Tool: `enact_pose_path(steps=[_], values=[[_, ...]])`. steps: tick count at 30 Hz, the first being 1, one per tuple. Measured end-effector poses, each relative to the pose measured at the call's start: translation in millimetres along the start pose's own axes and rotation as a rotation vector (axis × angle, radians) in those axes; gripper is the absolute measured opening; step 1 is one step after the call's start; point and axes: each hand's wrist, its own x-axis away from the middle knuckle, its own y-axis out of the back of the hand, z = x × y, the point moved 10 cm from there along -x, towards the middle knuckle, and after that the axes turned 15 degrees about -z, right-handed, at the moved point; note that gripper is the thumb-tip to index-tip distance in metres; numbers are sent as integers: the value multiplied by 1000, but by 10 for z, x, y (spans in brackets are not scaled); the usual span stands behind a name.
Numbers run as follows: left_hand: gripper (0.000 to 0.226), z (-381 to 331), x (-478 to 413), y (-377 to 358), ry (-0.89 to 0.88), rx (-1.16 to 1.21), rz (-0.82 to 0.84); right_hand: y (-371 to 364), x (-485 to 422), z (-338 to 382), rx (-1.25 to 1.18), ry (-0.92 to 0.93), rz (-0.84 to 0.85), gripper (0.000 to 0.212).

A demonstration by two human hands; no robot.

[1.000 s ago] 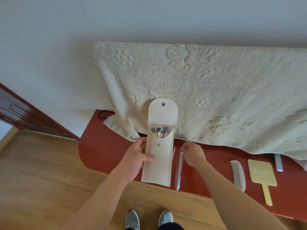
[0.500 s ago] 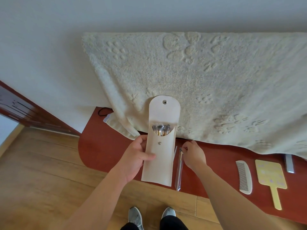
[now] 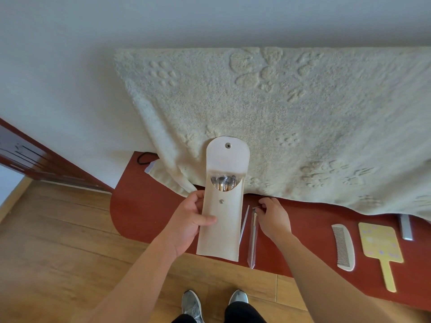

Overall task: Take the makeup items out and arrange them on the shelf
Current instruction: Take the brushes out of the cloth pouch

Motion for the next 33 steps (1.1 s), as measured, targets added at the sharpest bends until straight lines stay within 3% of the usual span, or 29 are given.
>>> enact_pose_path(steps=[8, 16, 27, 33], values=[[58, -49, 90, 64, 2, -16, 8, 471, 159, 179, -106, -16, -69, 30], [54, -222, 186, 202, -35, -23, 26, 1181, 443, 870, -173, 73, -207, 30], [57, -281, 413, 366, -53, -11, 107, 1811, 1035, 2104, -214, 407, -396, 28], [57, -259, 539, 514, -75, -3, 171, 1823, 1197, 2522, -211, 505, -395, 26]])
